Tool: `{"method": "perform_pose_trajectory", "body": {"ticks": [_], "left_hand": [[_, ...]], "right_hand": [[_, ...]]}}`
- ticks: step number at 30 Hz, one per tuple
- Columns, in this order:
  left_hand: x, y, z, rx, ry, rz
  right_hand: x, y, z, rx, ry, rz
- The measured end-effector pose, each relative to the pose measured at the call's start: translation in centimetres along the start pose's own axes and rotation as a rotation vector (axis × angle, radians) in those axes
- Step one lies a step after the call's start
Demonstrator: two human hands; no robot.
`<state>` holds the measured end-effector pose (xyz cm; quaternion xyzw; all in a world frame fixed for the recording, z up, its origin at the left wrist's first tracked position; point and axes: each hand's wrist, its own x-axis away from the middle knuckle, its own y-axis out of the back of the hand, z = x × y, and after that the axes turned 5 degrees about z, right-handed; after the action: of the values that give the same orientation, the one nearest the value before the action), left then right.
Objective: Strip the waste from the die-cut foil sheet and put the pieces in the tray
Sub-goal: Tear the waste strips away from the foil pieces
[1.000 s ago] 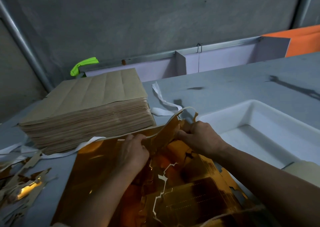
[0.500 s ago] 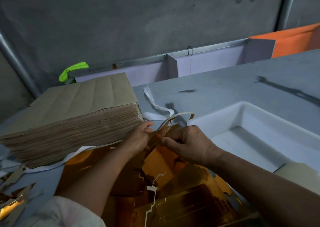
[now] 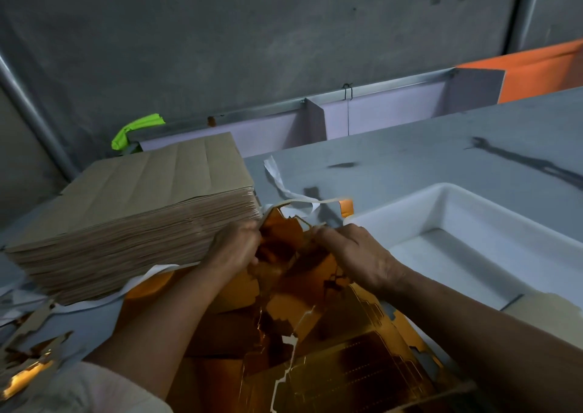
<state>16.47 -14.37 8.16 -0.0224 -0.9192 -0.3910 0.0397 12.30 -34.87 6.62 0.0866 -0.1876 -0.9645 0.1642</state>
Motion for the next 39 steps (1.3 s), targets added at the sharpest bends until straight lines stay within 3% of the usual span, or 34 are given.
{"method": "perform_pose_trajectory", "body": {"ticks": [8,11,17,26,34,39], "left_hand": [[1.4,-0.6,-0.3,-0.145,-0.162,0.011],[1.5,-1.3,0.0,-0.196,-0.211,-0.006],[2.8,-2.8,4.1,-0.153,-0.110,-0.387],[3.4,-5.6,9.2,-0.501,0.057,-0.099],[2.9,-6.0,10.1,-0.498,0.033,-0.120],[2.7,-6.3,10.5,-0.483,0.033,-0.141]], "right_hand": [[-0.2,-0.3,0.0,-0.008,-0.106,0.016],[-0.6,-0.5,-0.5,0.200,-0.074,0.001],[-0.7,-0.4,-0.9,0.355,-0.006,-0.016],[-0.6,-0.6,-0.7,0.372,-0.016,-0.012],[-0.3,0.0,0.2,0.507,-0.037,-0.095],[-0.5,0.8,0.6,0.380,-0.108,-0.216]]}}
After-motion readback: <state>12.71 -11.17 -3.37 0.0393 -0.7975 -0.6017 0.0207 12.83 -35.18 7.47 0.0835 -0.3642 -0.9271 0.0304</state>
